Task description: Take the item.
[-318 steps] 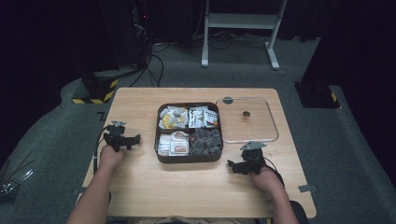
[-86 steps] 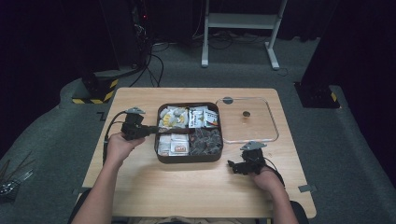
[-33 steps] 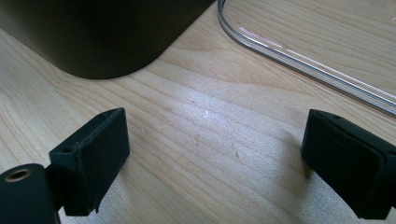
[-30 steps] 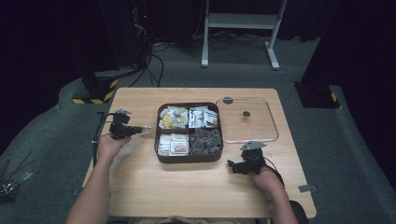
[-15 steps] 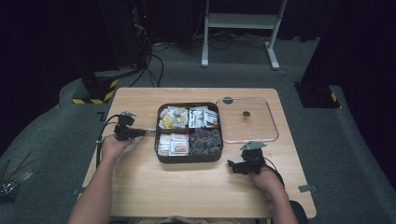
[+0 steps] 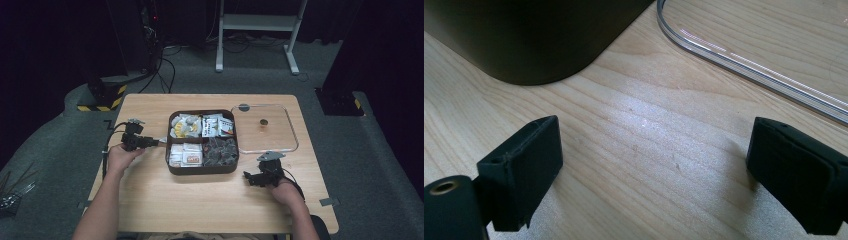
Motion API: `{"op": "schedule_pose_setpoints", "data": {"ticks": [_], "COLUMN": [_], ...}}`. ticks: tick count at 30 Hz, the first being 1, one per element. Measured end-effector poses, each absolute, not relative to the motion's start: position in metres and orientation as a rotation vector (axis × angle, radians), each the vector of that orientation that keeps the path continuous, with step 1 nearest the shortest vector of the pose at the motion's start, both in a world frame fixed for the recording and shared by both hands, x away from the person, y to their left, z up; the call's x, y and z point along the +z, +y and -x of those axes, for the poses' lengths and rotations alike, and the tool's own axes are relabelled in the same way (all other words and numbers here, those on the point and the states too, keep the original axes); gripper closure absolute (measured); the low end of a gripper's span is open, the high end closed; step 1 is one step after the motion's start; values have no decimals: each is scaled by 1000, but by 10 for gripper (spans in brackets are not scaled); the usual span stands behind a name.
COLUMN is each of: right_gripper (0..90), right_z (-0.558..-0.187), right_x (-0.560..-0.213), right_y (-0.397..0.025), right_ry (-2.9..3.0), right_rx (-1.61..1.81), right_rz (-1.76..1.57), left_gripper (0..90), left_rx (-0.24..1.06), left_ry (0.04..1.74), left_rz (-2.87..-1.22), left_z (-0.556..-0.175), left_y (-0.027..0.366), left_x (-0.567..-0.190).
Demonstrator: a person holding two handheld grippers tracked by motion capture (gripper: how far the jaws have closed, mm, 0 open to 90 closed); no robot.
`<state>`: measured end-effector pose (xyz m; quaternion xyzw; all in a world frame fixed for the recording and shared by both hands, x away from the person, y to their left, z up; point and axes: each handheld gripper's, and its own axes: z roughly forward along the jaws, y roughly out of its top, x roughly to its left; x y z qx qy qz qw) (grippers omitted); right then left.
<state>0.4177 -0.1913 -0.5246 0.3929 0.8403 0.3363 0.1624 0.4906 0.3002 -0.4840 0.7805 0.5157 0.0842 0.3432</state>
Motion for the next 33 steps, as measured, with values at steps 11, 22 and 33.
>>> {"op": "schedule_pose_setpoints", "data": {"ticks": [11,22,33], "right_gripper": [78,77,76], "right_z": [-418,-418,-419], "right_x": [-525,-524,-524], "right_y": [-191,-191,-190], "right_ry": [2398,2398,2399], "right_rx": [959,960,958], "right_rz": [-1124,-1126,-1124], "left_gripper": [466,399,362], "left_rx": [278,328,357], "left_ry": [1282,1298,1321], "left_rz": [-1981,-1956,-1970], "left_z": [-471,-458,-450], "left_y": [306,319,333], "left_x": [-475,-477,-489]}}
